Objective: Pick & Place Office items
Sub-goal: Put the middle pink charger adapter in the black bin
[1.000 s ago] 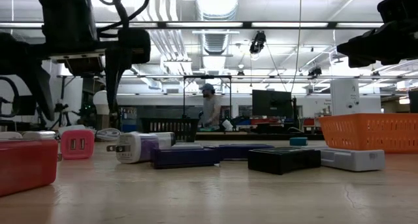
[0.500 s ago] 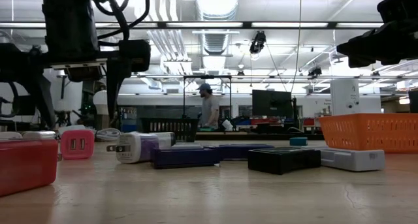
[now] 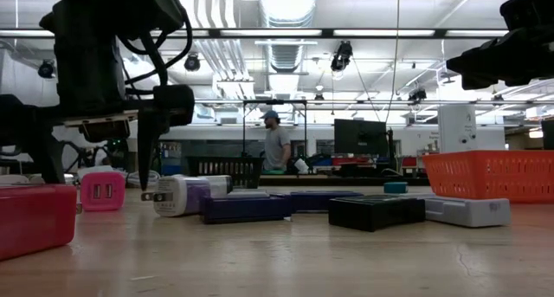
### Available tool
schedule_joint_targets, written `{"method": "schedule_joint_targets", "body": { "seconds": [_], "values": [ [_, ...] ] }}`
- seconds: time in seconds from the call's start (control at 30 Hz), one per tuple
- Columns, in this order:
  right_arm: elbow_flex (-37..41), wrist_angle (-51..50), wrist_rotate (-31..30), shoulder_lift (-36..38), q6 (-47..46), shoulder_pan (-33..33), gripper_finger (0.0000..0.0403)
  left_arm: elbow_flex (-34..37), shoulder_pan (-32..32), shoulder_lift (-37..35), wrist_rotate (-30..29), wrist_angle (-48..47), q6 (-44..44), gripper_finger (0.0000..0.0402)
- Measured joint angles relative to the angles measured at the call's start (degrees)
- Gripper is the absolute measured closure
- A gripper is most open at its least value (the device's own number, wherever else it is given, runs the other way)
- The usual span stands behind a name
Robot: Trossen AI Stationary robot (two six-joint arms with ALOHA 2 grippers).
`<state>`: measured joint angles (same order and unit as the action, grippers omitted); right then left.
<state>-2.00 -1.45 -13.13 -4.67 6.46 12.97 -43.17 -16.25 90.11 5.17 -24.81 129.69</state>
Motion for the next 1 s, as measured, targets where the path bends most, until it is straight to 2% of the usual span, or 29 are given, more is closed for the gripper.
{"method": "schedule_joint_targets", "body": {
  "seconds": [0.23, 0.77, 1.0],
  "values": [
    [0.0, 0.0, 0.0, 0.0, 0.0, 0.0, 0.0394, 0.2, 0.1, 0.0, 0.0, 0.5, 0.0, 0.0092],
    [0.0, 0.0, 0.0, 0.0, 0.0, 0.0, 0.0394, 0.2, 0.1, 0.0, 0.4, 1.0, 1.1, 0.0217],
    [0.0, 0.0, 0.0, 0.0, 0.0, 0.0, 0.0394, 0.2, 0.1, 0.0, 0.4, 1.3, 0.9, 0.0238]
  ]
}}
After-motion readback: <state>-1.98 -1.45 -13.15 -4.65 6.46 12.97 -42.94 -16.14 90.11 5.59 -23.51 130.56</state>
